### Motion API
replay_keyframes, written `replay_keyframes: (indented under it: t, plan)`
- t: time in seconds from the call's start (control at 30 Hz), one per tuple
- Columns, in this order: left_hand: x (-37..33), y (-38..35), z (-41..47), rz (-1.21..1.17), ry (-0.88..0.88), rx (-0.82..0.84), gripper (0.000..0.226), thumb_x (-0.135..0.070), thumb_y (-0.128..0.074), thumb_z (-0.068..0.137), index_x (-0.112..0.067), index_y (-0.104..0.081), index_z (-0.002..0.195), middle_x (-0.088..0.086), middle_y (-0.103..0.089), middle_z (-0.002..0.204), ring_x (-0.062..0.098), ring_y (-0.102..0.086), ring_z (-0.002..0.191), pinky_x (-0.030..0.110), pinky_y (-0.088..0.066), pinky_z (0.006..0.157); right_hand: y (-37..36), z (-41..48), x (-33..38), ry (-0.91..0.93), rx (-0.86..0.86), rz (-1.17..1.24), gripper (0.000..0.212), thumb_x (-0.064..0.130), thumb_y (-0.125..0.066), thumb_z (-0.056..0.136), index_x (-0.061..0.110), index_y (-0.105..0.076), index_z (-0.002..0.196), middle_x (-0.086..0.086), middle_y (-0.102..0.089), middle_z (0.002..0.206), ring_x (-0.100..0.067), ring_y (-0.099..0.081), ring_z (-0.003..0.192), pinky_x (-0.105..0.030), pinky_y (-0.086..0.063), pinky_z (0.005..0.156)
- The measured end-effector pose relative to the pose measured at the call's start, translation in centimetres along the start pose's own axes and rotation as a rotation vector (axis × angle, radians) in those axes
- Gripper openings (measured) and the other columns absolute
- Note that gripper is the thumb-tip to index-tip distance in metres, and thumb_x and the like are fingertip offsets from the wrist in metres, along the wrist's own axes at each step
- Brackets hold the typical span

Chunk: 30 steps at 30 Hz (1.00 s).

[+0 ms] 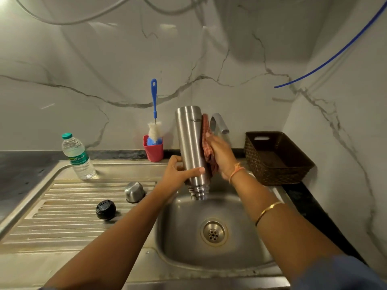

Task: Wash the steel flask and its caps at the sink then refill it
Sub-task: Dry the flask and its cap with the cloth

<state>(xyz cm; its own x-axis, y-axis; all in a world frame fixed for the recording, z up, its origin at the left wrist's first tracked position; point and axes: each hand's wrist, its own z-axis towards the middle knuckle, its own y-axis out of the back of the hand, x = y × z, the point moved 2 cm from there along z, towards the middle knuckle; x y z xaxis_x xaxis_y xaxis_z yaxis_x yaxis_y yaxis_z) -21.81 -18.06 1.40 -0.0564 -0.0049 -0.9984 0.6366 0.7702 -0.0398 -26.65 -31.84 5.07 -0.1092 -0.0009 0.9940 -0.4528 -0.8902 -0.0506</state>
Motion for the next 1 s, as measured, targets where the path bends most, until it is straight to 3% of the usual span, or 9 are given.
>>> replay_keyframes:
  t: [0.13, 0.23, 0.37, 0.43, 0.53, 0.67, 0.77, 0.87, 1.0]
  plan:
    - [-1.0, 1.2, 0.4, -0.164, 0.017, -0.001, 0.073, -0.017, -0.077, 0.061, -0.006, -0.040, 0.123, 0.014, -0.062, 0.112, 0.027, -0.068, 0.093, 0.035, -0.058, 0.074, -1.2, -1.5, -2.0, 0.003, 0.032, 0.019, 0.032, 0.030, -0.047, 0.097, 0.025, -0.053, 0.127, -0.004, -0.063, 0.118, -0.023, -0.061, 0.110, -0.033, -0.050, 0.092]
    - [-0.6, 1.8, 0.3, 0.014, 0.016, 0.041, 0.071, -0.019, -0.081, 0.061, -0.011, -0.040, 0.119, 0.015, -0.063, 0.112, 0.028, -0.068, 0.094, 0.040, -0.057, 0.079, -2.2, -1.3, -0.7, 0.133, 0.004, -0.151, 0.049, 0.029, -0.048, 0.096, 0.029, -0.035, 0.143, 0.001, -0.053, 0.128, -0.017, -0.054, 0.114, -0.030, -0.048, 0.094]
    - [0.0, 1.5, -0.3, 0.132, 0.018, 0.151, 0.066, -0.014, -0.082, 0.065, -0.012, -0.040, 0.115, 0.012, -0.063, 0.105, 0.024, -0.067, 0.089, 0.027, -0.054, 0.066, -1.7, 0.2, 3.1, 0.227, -0.063, -0.161, 0.060, 0.031, -0.049, 0.095, 0.030, -0.021, 0.148, 0.007, -0.051, 0.123, -0.006, -0.055, 0.103, -0.022, -0.050, 0.088]
    - [-0.1, 1.5, -0.5, 0.127, 0.014, 0.215, 0.078, -0.018, -0.088, 0.056, -0.009, -0.040, 0.117, 0.011, -0.063, 0.106, 0.021, -0.067, 0.089, 0.025, -0.054, 0.066, -0.6, 1.0, 4.1, 0.190, -0.053, 0.009, 0.067, 0.034, -0.057, 0.091, 0.034, -0.021, 0.148, 0.005, -0.050, 0.127, -0.013, -0.055, 0.108, -0.029, -0.050, 0.091]
    - [-0.6, 1.8, -0.3, 0.089, 0.002, 0.254, 0.088, -0.028, -0.085, 0.048, -0.010, -0.041, 0.122, 0.009, -0.066, 0.106, 0.019, -0.069, 0.090, 0.027, -0.055, 0.069, -0.1, 0.9, 3.0, 0.078, 0.019, 0.071, 0.080, 0.039, -0.071, 0.076, 0.035, -0.027, 0.143, -0.007, -0.052, 0.129, -0.029, -0.055, 0.115, -0.046, -0.048, 0.094]
    - [-0.6, 2.3, 0.3, -0.006, 0.024, 0.277, 0.086, -0.018, -0.084, 0.054, -0.020, -0.041, 0.129, 0.008, -0.065, 0.115, 0.022, -0.066, 0.102, 0.033, -0.055, 0.080, -1.5, -0.4, 0.5, 0.017, 0.086, 0.102, 0.070, 0.042, -0.073, 0.068, 0.029, -0.042, 0.130, -0.013, -0.059, 0.122, -0.032, -0.060, 0.109, -0.053, -0.047, 0.096]
    - [-0.8, 2.5, 0.4, 0.234, 0.033, 0.307, 0.079, -0.025, -0.085, 0.064, -0.024, -0.043, 0.131, 0.001, -0.060, 0.123, 0.016, -0.060, 0.111, 0.032, -0.050, 0.094, -1.8, -0.6, 0.7, 0.091, 0.011, -0.009, 0.075, 0.038, -0.077, 0.065, 0.029, -0.041, 0.130, -0.007, -0.060, 0.120, -0.025, -0.061, 0.108, -0.048, -0.049, 0.095]
    - [-2.7, 2.6, 0.6, 0.400, 0.120, 0.383, 0.065, -0.020, -0.079, 0.073, -0.026, -0.045, 0.129, -0.007, -0.057, 0.119, 0.008, -0.054, 0.108, 0.030, -0.044, 0.095, -2.3, -0.9, 1.0, 0.193, -0.016, -0.125, 0.073, 0.019, -0.076, 0.075, 0.025, -0.036, 0.135, -0.002, -0.057, 0.122, -0.018, -0.058, 0.109, -0.035, -0.050, 0.093]
    - [-5.3, 4.4, 1.9, 0.211, 0.219, 0.375, 0.106, -0.027, -0.083, 0.048, -0.026, -0.035, 0.142, 0.006, -0.053, 0.134, 0.028, -0.048, 0.124, 0.055, -0.033, 0.107, -2.4, -1.1, 0.0, 0.232, -0.086, -0.182, 0.076, 0.018, -0.077, 0.075, 0.021, -0.035, 0.138, 0.000, -0.057, 0.120, -0.013, -0.058, 0.106, -0.029, -0.051, 0.089]
